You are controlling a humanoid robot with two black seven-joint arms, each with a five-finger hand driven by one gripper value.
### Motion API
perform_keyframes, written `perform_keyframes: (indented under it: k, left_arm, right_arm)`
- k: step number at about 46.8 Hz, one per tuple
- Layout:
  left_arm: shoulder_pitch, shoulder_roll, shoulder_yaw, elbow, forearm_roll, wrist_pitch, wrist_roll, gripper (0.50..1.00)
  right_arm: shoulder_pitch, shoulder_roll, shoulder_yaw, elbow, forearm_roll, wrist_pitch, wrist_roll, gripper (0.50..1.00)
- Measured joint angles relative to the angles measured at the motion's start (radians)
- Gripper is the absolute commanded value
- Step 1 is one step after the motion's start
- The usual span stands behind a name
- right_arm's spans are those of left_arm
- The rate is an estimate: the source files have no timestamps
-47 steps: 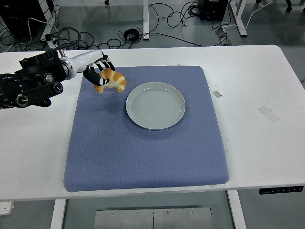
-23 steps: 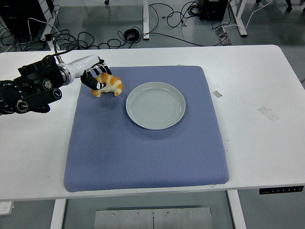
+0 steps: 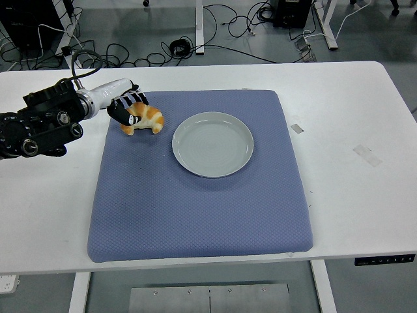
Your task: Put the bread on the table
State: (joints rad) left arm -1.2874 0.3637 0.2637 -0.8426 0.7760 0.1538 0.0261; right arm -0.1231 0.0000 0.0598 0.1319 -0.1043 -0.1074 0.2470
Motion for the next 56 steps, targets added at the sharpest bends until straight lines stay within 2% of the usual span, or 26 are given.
perform_keyframes:
  k: [3, 8, 10, 19, 38, 47, 56]
  left_arm:
    - [0.0, 0.0, -0.001, 0.014, 0.0, -0.002, 0.0, 0.767]
    - [0.0, 0.0, -0.011, 0.04, -0.002, -0.002, -0.003, 0.948]
    - [0.0, 0.001, -0.023, 0.043, -0.009, -0.001, -0.004, 0.974]
    - [-0.003, 0.001, -0.052, 0.043, -0.122, -0.008, -0.004, 0.978]
    - [-0.001, -0.003, -0.185, 0.06, -0.155, -0.003, 0.004, 0.975]
    - [0.018, -0.006, -0.287, 0.065, -0.431, -0.006, -0.005, 0.975]
    - [0.028, -0.019, -0.325, 0.074, -0.531, -0.004, 0.003, 0.974]
  right_arm:
    - [0.0, 0.0, 0.0, 0.0, 0.0, 0.0, 0.0, 1.0]
    - [0.0, 0.0, 0.0, 0.0, 0.0, 0.0, 0.0, 1.0]
    - [0.0, 0.0, 0.0, 0.0, 0.0, 0.0, 0.0, 1.0]
    - [0.0, 0.0, 0.0, 0.0, 0.0, 0.0, 0.0, 1.0]
    - [0.0, 0.0, 0.0, 0.0, 0.0, 0.0, 0.0, 1.0]
    - [0.0, 0.0, 0.0, 0.0, 0.0, 0.0, 0.0, 1.0]
    - [0.0, 0.0, 0.0, 0.0, 0.0, 0.0, 0.0, 1.0]
